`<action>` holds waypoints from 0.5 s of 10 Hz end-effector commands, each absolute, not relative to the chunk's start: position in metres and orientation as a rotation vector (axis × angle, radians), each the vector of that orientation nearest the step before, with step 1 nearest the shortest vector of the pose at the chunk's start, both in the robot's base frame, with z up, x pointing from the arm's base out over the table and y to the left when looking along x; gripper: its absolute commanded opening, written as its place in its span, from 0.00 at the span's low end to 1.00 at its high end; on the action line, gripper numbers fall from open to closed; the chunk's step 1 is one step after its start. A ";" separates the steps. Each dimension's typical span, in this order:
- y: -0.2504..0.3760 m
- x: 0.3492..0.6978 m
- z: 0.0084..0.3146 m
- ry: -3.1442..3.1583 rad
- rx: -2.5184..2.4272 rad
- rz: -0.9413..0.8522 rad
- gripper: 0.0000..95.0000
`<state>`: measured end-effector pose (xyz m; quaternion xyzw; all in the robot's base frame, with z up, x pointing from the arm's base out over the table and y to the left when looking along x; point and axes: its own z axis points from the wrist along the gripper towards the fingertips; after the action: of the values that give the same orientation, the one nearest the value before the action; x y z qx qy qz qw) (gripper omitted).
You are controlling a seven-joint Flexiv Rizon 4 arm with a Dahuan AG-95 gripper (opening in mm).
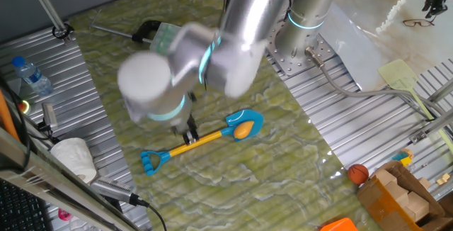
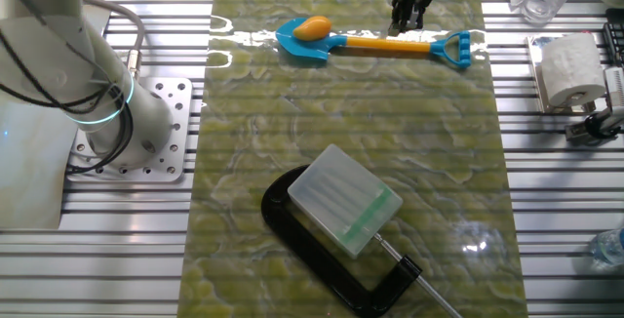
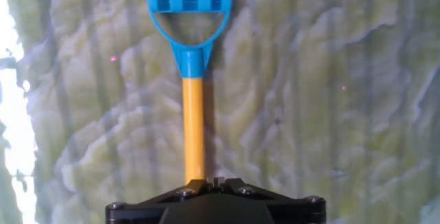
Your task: Use a shovel to scoop up an object
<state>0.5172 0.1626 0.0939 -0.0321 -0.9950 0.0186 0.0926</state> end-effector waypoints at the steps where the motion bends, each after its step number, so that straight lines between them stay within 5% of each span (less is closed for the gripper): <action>1: 0.139 0.512 0.112 -2.961 0.029 0.063 0.00; 5: 0.118 0.485 0.132 -2.979 0.131 0.075 0.00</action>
<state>0.4833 0.1164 0.1319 0.0435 -0.9957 0.0250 0.0785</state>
